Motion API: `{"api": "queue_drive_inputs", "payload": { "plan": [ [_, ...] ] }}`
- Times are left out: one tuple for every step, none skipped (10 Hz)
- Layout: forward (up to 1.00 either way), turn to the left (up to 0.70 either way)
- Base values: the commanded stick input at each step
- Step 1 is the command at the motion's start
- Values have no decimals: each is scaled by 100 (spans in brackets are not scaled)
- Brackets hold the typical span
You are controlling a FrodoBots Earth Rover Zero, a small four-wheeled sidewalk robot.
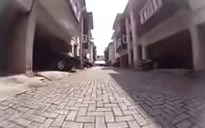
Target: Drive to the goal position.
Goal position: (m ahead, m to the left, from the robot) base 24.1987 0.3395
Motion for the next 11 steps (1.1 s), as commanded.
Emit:
{"api": "queue_drive_inputs", "payload": {
  "plan": [
    [70,-10],
    [70,-4],
    [70,0],
    [70,0],
    [70,0],
    [70,0],
    [70,0],
    [70,0],
    [70,0],
    [70,0],
    [70,0]
  ]
}}
